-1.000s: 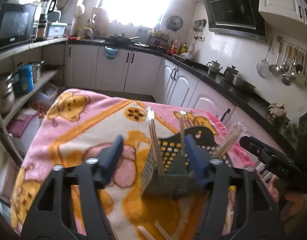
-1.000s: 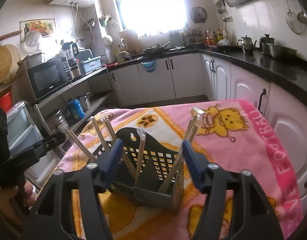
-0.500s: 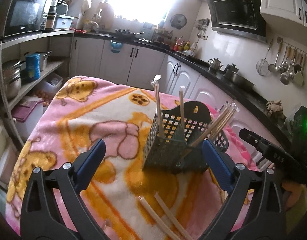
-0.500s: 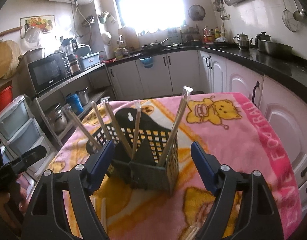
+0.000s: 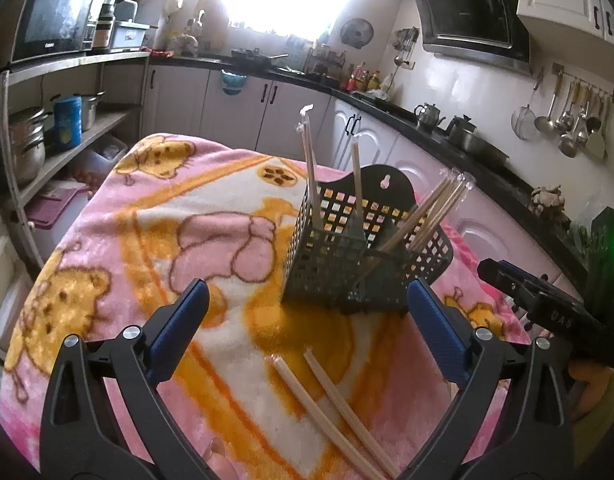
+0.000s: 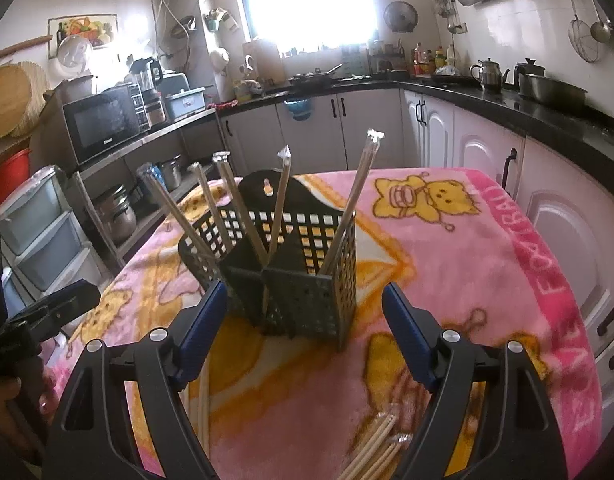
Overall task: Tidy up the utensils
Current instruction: 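Withdraw both open tools from the caddy toward the remaining chopsticks, then close the left tool on a wrapped chopstick while the right tool grasps another, then lift the left tool's chopstick over the caddy while the right tool carries its chopstick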
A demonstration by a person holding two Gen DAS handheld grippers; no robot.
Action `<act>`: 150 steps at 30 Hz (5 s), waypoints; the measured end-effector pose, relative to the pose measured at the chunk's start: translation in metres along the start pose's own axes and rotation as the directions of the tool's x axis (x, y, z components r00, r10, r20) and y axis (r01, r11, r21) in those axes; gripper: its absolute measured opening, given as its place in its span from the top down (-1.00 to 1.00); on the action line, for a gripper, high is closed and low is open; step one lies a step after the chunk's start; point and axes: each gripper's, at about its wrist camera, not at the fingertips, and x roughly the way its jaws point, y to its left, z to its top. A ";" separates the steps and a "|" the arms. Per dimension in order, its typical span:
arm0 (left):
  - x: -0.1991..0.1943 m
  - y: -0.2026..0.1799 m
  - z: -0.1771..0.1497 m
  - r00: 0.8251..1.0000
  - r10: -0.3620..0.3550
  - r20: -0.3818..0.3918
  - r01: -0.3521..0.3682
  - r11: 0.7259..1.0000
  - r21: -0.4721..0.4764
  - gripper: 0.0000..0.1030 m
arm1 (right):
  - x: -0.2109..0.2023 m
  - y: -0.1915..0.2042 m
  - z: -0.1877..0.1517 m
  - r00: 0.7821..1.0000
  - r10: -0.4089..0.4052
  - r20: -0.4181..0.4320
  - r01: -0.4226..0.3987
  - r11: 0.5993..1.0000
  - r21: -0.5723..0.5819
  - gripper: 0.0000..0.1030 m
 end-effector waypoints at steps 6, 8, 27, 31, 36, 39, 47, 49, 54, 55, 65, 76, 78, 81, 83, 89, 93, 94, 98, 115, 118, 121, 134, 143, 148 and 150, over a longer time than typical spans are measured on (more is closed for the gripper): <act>0.000 0.001 -0.015 1.000 -0.012 -0.022 0.012 1.000 -0.011 -0.78 | -0.003 0.000 -0.016 1.000 -0.001 -0.030 0.001 1.000 -0.011 -0.50; 0.000 0.001 -0.021 0.999 -0.013 -0.030 0.013 1.000 -0.009 -0.78 | -0.005 -0.002 -0.022 0.999 -0.006 -0.036 0.006 1.000 -0.014 -0.50; 0.003 -0.001 -0.058 0.994 -0.007 -0.109 0.006 1.000 -0.009 -0.78 | -0.016 -0.017 -0.057 0.994 -0.020 -0.110 0.019 1.000 -0.005 -0.50; 0.004 -0.005 -0.065 0.992 -0.007 -0.127 0.006 1.000 -0.003 -0.78 | -0.018 -0.018 -0.062 0.993 -0.015 -0.116 0.015 1.000 0.004 -0.50; 0.008 -0.012 -0.073 0.989 -0.014 -0.149 0.014 1.000 0.002 -0.78 | -0.022 -0.021 -0.070 0.993 -0.013 -0.121 0.014 1.000 0.007 -0.50; 0.013 -0.017 -0.080 0.985 -0.028 -0.170 0.029 1.000 0.001 -0.78 | -0.024 -0.028 -0.078 0.991 -0.015 -0.135 0.017 1.000 0.015 -0.50; 0.029 -0.026 -0.094 0.972 -0.073 -0.221 0.071 0.997 -0.014 -0.77 | -0.022 -0.052 -0.100 0.981 -0.034 -0.191 0.045 0.998 0.054 -0.50; 0.033 -0.025 -0.096 0.970 -0.077 -0.231 0.073 0.997 -0.027 -0.69 | -0.020 -0.058 -0.104 0.977 -0.029 -0.212 0.045 0.996 0.074 -0.50; 0.042 -0.016 -0.095 0.964 -0.069 -0.256 0.056 0.997 -0.059 -0.34 | -0.014 -0.064 -0.103 0.974 0.002 -0.228 0.019 0.995 0.093 -0.45; 0.044 -0.013 -0.095 0.963 -0.072 -0.260 0.055 0.996 -0.071 -0.31 | -0.011 -0.065 -0.102 0.971 0.009 -0.237 0.014 0.995 0.098 -0.41; 0.065 0.015 -0.088 0.943 -0.112 -0.314 0.049 0.978 -0.203 -0.02 | 0.036 -0.084 -0.081 0.927 0.049 -0.373 0.005 0.990 0.143 -0.26; 0.084 0.025 -0.073 0.934 -0.132 -0.331 0.044 0.965 -0.260 0.20 | 0.062 -0.081 -0.076 0.891 0.086 -0.445 -0.020 0.988 0.152 0.56; 0.086 0.027 -0.071 0.934 -0.128 -0.333 0.040 0.965 -0.259 0.22 | 0.064 -0.076 -0.075 0.893 0.071 -0.444 -0.019 0.993 0.120 0.73; 0.090 0.028 -0.070 0.934 -0.111 -0.340 0.023 0.968 -0.251 0.48 | 0.067 -0.069 -0.074 0.895 0.086 -0.439 -0.046 0.994 0.101 0.82; 0.092 0.031 -0.070 0.933 -0.094 -0.347 0.004 0.968 -0.252 0.66 | 0.067 -0.064 -0.073 0.897 0.099 -0.432 -0.065 0.994 0.091 0.83; 0.091 0.042 -0.068 0.937 -0.095 -0.338 -0.001 0.962 -0.273 0.88 | 0.062 -0.049 -0.062 0.906 0.154 -0.394 -0.131 0.988 0.084 0.85; 0.074 0.040 -0.058 0.952 -0.097 -0.290 0.022 0.967 -0.253 0.94 | 0.051 -0.038 -0.049 0.920 0.180 -0.347 -0.167 0.984 0.065 0.86; 0.067 0.036 -0.053 0.958 -0.097 -0.270 0.031 0.971 -0.237 0.94 | 0.048 -0.036 -0.045 0.924 0.184 -0.337 -0.174 0.983 0.060 0.86; 0.047 0.023 -0.034 0.972 -0.105 -0.211 0.062 0.978 -0.198 0.98 | 0.035 -0.025 -0.034 0.933 0.198 -0.299 -0.196 0.980 0.037 0.88; 0.004 -0.020 0.017 0.992 -0.117 -0.051 0.114 0.991 -0.065 0.98 | -0.031 -0.003 0.016 0.976 0.209 -0.058 -0.211 0.977 -0.024 0.91; 0.000 -0.028 0.029 0.991 -0.126 -0.032 0.125 0.991 -0.041 0.98 | -0.038 -0.004 0.023 0.980 0.199 -0.010 -0.199 0.980 -0.030 0.91; -0.002 -0.036 0.041 0.991 -0.135 -0.012 0.135 0.991 -0.019 0.98 | -0.046 -0.003 0.032 0.979 0.199 0.031 -0.198 0.980 -0.029 0.91; -0.014 -0.074 0.102 0.982 -0.148 0.117 0.139 0.987 0.081 0.98 | -0.067 -0.013 0.075 0.967 0.184 0.175 -0.188 0.982 0.007 0.91; 0.001 -0.094 0.135 0.974 -0.156 0.167 0.140 0.985 0.101 0.98 | -0.076 -0.016 0.110 0.958 0.160 0.238 -0.167 0.986 0.007 0.91; 0.011 -0.102 0.149 0.971 -0.148 0.189 0.128 0.985 0.114 0.98 | -0.070 -0.016 0.127 0.957 0.144 0.253 -0.150 0.989 0.004 0.91; 0.014 -0.104 0.153 0.970 -0.142 0.200 0.118 0.985 0.126 0.98 | -0.068 -0.018 0.132 0.955 0.139 0.261 -0.146 0.989 0.008 0.91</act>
